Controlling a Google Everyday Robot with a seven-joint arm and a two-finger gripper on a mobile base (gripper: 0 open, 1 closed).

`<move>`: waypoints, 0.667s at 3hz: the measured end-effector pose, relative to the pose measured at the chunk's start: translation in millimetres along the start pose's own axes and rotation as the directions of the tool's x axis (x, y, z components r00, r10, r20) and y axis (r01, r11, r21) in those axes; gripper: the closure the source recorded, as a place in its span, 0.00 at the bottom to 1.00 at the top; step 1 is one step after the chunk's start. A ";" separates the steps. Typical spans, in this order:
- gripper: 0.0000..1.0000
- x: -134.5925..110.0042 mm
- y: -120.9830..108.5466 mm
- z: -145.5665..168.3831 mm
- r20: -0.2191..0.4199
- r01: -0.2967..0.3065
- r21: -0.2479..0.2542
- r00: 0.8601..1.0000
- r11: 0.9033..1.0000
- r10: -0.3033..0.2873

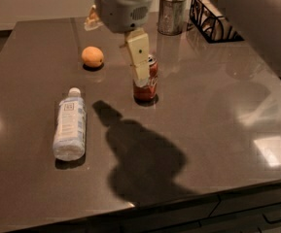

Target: Place blue plastic bottle upright

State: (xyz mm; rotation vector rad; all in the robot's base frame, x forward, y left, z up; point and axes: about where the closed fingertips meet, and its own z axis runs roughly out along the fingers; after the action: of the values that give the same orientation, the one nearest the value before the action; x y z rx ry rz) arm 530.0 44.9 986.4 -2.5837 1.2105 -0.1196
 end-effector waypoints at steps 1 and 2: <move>0.00 -31.2 -10.9 23.2 0.019 0.181 -0.030 0.983 0.983 -0.181; 0.00 -49.7 -17.3 51.1 0.044 0.325 -0.082 0.946 0.942 -0.322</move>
Offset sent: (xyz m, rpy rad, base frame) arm -0.0182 0.0758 -0.0776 -0.2261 0.0949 0.5357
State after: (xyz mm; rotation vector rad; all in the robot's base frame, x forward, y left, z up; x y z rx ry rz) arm 520.6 104.6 944.8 -2.8321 0.7863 -0.0957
